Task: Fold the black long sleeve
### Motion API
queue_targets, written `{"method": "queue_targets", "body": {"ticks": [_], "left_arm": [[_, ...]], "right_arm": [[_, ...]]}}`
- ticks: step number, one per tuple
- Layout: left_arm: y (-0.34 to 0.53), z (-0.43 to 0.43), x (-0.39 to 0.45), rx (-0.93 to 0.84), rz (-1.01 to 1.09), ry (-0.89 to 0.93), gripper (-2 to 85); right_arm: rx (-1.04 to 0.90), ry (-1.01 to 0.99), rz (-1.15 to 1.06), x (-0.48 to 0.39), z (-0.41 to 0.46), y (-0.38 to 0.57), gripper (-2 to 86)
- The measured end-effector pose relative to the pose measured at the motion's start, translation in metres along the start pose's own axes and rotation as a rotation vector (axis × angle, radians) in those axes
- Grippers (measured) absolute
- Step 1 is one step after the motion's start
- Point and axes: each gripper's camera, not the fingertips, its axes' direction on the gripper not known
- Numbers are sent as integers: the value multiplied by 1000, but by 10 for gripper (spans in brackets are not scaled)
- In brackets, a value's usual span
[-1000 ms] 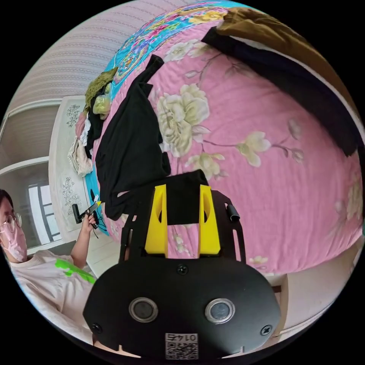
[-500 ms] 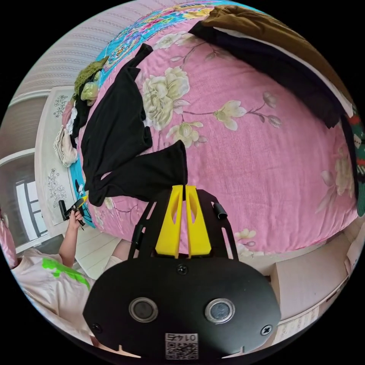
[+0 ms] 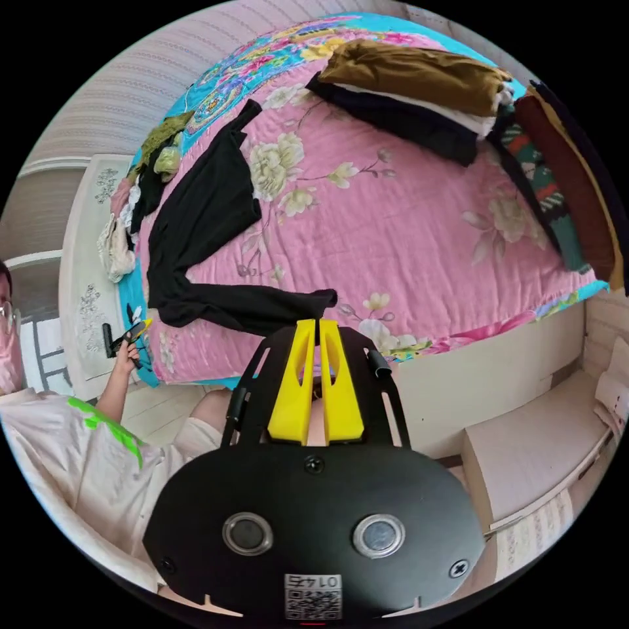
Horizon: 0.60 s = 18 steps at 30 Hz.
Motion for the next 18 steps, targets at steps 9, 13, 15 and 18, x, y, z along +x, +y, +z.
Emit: {"method": "queue_targets", "body": {"ticks": [9, 13, 15, 18], "left_arm": [[5, 21, 19, -59, 42, 66, 50], [8, 36, 44, -100, 98, 41, 57], [6, 38, 52, -88, 112, -12, 60], [-3, 32, 53, -46, 93, -21, 62]], "right_arm": [[-76, -53, 255, 28, 102, 46, 75], [5, -108, -89, -58, 125, 47, 74], [-14, -155, -324, -112, 146, 49, 97], [-148, -221, -653, -196, 193, 59, 170]]}}
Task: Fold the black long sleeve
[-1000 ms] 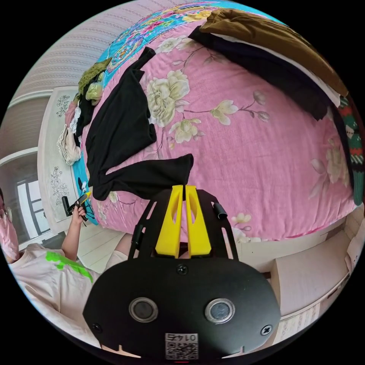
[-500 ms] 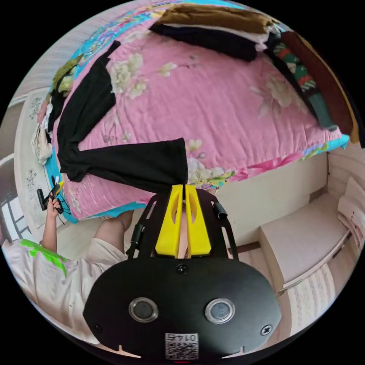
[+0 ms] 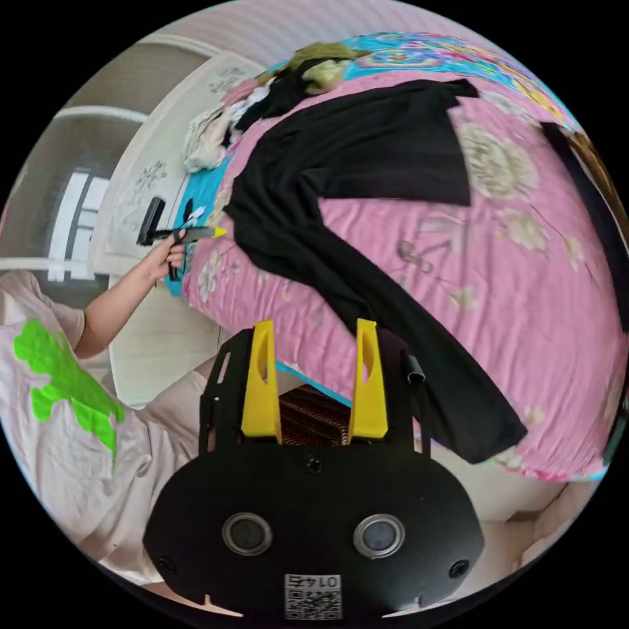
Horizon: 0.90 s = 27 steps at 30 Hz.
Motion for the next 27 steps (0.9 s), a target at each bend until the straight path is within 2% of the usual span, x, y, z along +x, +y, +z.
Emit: {"method": "queue_targets", "body": {"ticks": [2, 5, 7, 10, 15, 18, 20, 23, 27], "left_arm": [[-5, -8, -6, 33, -37, -19, 63], [-13, -19, -23, 95, -130, -11, 62], [-22, -18, -31, 105, -176, 53, 62], [-34, -12, -23, 85, -164, 53, 66], [-33, -29, 1, 136, -142, 68, 72], [-29, -39, 16, 170, -137, -81, 77], [-34, -31, 18, 127, -153, -131, 84], [-47, -11, 18, 47, -175, -93, 84], [-61, -6, 34, 24, -165, -126, 23]], "right_arm": [[-70, -33, -163, -36, 43, -21, 190], [-77, -47, -265, -70, 83, -37, 170], [-78, 50, -315, -89, 104, -43, 164], [-52, 177, -382, -116, 133, -53, 164], [-45, 320, -435, -150, 175, -67, 159], [-25, 342, -472, -170, 197, -72, 134], [11, 362, -479, -185, 214, -76, 118], [-20, 473, -448, -196, 241, -88, 112], [-95, 479, -384, -196, 271, -101, 79]]}}
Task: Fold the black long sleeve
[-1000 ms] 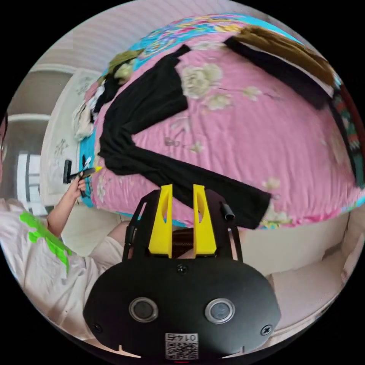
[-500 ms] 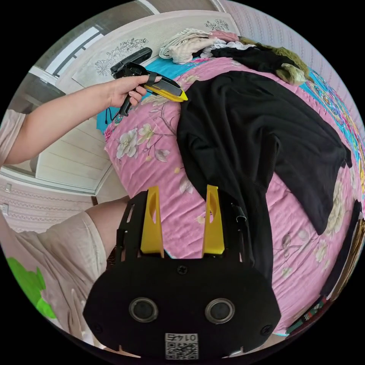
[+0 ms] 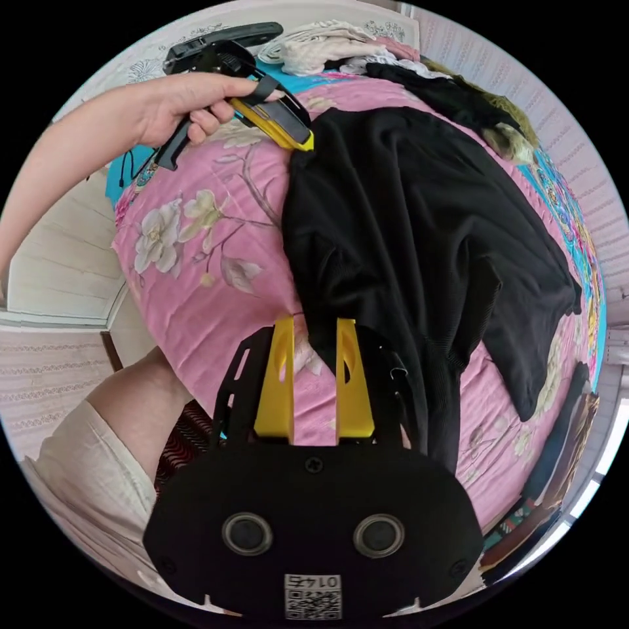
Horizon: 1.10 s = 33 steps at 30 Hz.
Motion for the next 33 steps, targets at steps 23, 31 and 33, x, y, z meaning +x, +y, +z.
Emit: {"method": "queue_targets", "body": {"ticks": [23, 31, 33], "left_arm": [[9, -41, 73, -34, 138, -238, -8], [-3, -43, 105, -77, 190, -288, -7], [-4, -44, 111, -81, 200, -297, -7]], "right_arm": [[70, -250, -88, -49, -21, -44, 51], [38, -253, -54, -19, -16, -60, 103], [12, -202, -62, -25, -14, -66, 83]]}}
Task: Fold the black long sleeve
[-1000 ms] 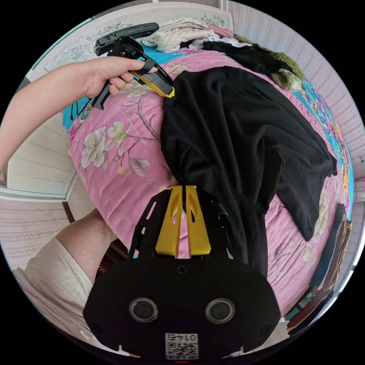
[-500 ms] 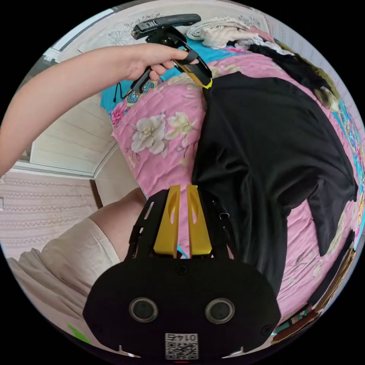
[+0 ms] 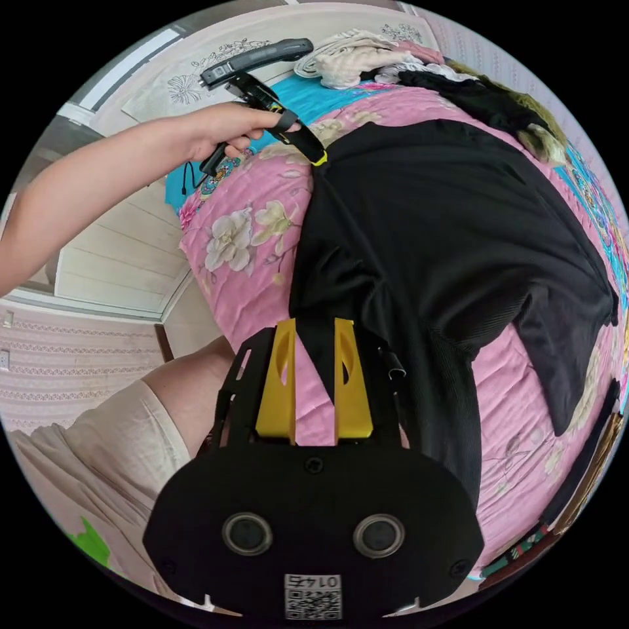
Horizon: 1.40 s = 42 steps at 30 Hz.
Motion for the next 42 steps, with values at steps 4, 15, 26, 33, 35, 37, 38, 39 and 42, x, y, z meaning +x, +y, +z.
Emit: {"method": "queue_targets", "body": {"ticks": [4, 15, 26, 33, 35, 37, 38, 39, 42], "left_arm": [[-6, -6, 11, -7, 13, -18, -7], [-15, -18, 30, 3, 6, -28, -7], [-22, -28, 41, 14, 7, -26, -6], [-29, -32, 47, 4, 5, -25, -6], [-31, -33, 49, 1, 5, -32, -6], [-33, -34, 51, -2, 8, -41, -6], [-34, -35, 52, -3, 8, -43, -6], [-35, -35, 53, -5, 8, -47, -6], [-38, -37, 55, -14, 10, -50, -6]], "right_arm": [[-69, -30, 78, 11, 8, -8, 68], [-104, 75, -80, 1, -31, 10, 22], [103, -128, 125, 99, -146, 58, 64], [318, -108, 767, 281, -224, 147, 54], [347, -125, 918, 325, -239, 176, 80], [351, -120, 1006, 349, -247, 191, 100], [360, -146, 1062, 364, -250, 201, 104], [378, -180, 1087, 370, -251, 205, 104], [439, -352, 1111, 394, -255, 219, 61]]}}
